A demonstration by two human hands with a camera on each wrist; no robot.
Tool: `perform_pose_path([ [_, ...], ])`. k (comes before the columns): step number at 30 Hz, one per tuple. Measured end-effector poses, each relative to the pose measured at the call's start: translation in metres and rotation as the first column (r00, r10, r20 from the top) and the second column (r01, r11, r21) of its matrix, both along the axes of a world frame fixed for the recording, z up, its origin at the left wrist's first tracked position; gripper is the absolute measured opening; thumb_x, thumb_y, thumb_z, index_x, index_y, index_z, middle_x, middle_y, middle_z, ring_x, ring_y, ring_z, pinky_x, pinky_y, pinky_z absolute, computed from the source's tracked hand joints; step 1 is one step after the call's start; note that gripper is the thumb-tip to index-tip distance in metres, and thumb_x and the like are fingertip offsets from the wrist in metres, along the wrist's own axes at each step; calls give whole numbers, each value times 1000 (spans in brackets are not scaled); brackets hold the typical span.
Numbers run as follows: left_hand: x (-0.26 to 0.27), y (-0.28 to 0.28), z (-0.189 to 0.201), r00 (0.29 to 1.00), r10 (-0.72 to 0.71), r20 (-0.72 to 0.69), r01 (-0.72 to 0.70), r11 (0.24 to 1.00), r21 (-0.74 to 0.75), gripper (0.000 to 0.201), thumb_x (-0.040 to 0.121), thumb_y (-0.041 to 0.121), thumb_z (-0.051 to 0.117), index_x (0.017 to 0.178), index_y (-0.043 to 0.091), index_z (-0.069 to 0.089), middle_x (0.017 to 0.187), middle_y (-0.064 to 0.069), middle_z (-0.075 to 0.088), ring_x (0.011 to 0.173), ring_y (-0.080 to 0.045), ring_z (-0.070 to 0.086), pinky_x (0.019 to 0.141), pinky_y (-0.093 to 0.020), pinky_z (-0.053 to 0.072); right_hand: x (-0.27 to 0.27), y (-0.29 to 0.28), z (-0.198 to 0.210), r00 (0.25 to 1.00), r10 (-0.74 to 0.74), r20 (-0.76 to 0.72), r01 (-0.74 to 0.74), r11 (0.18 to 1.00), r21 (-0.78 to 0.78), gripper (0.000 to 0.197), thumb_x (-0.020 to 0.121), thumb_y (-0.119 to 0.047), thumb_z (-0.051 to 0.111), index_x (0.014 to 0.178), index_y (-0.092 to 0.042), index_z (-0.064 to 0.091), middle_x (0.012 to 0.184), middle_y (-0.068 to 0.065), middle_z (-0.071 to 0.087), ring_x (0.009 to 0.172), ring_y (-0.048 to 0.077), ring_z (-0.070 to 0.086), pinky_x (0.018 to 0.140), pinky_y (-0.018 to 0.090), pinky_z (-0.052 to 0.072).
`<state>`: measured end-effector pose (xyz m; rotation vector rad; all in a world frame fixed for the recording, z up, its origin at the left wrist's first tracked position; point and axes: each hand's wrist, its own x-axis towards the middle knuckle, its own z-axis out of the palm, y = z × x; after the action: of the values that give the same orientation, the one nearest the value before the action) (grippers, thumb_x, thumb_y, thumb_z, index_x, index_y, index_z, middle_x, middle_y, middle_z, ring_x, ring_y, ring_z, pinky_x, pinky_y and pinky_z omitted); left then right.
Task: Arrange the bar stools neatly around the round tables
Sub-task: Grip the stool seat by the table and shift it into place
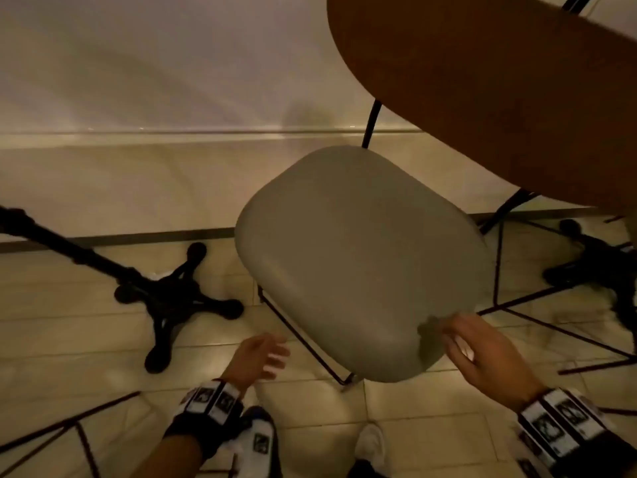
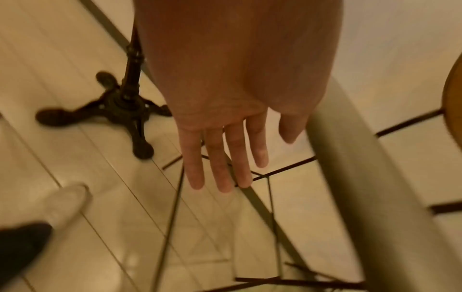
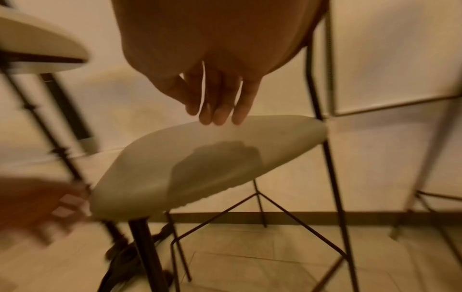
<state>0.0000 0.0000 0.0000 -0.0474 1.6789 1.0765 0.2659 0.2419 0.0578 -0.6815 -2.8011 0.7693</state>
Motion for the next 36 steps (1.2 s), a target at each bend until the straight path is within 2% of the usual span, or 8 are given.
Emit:
perform_pose_path([
  [3, 43, 30, 2, 946, 280, 165, -297, 951, 90, 45, 97, 46, 39, 108, 11, 65, 102, -15, 69, 96, -33, 63, 91, -48, 50, -1, 11, -6, 977, 196, 87, -206, 970, 130, 43, 92, -48, 40, 123, -23, 55, 127, 2, 58, 111, 15, 52, 94, 30, 46],
  [5, 71, 43, 4, 847, 433, 308, -492, 857, 150, 48, 91, 49, 47, 119, 13, 63, 115, -17, 66, 108, -32, 60, 103, -52, 45, -2, 18, -21, 926, 330, 184, -367, 904, 219, 56, 90, -58, 40, 138, -29, 44, 148, 5, 41, 132, 23, 38, 108, 43, 35],
  [7, 93, 51, 5, 766, 504, 400, -604, 777, 178, 56, 77, 48, 62, 126, 23, 60, 121, -13, 68, 114, -28, 62, 100, -50, 48, -2, 20, -33, 844, 442, 302, -521, 808, 273, 70, 86, -68, 36, 146, -32, 30, 155, 8, 28, 140, 28, 25, 113, 52, 24],
  [10, 110, 63, 1, 717, 556, 421, -668, 721, 184, 35, 90, 46, 54, 118, 27, 64, 111, -5, 75, 112, -25, 63, 99, -46, 48, -6, 24, -48, 782, 493, 381, -607, 740, 289, 78, 83, -74, 34, 148, -34, 21, 156, 14, 22, 140, 35, 19, 107, 62, 17],
  [17, 106, 70, -18, 715, 608, 346, -671, 735, 95, 48, 85, 47, 61, 110, 7, 63, 118, -15, 68, 110, -31, 63, 86, -45, 54, -5, 16, -63, 811, 460, 361, -577, 730, 366, 77, 82, -69, 37, 148, -33, 21, 153, 16, 21, 138, 39, 20, 108, 60, 6],
  [23, 86, 58, -17, 744, 592, 310, -646, 755, 110, 42, 86, 45, 62, 102, 7, 65, 114, -14, 70, 106, -30, 65, 80, -41, 55, -20, -5, -62, 824, 421, 378, -546, 768, 335, 76, 82, -69, 39, 148, -34, 23, 157, 14, 7, 139, 38, 21, 102, 65, 20],
  [32, -14, 23, -6, 782, 590, 201, -609, 792, 48, 56, 80, 49, 67, 117, 7, 59, 117, -12, 66, 105, -29, 62, 74, -38, 54, -104, -78, -60, 881, 287, 375, -402, 872, 278, 74, 78, -68, 40, 144, -33, 32, 151, 16, 33, 135, 40, 27, 100, 66, 20],
  [36, -73, 9, 6, 800, 573, 178, -587, 808, 37, 62, 80, 47, 67, 125, 6, 54, 125, -14, 59, 111, -32, 58, 85, -42, 52, -157, -115, -56, 894, 242, 377, -336, 919, 208, 73, 76, -64, 41, 141, -31, 39, 149, 16, 39, 134, 41, 27, 100, 66, 18],
])
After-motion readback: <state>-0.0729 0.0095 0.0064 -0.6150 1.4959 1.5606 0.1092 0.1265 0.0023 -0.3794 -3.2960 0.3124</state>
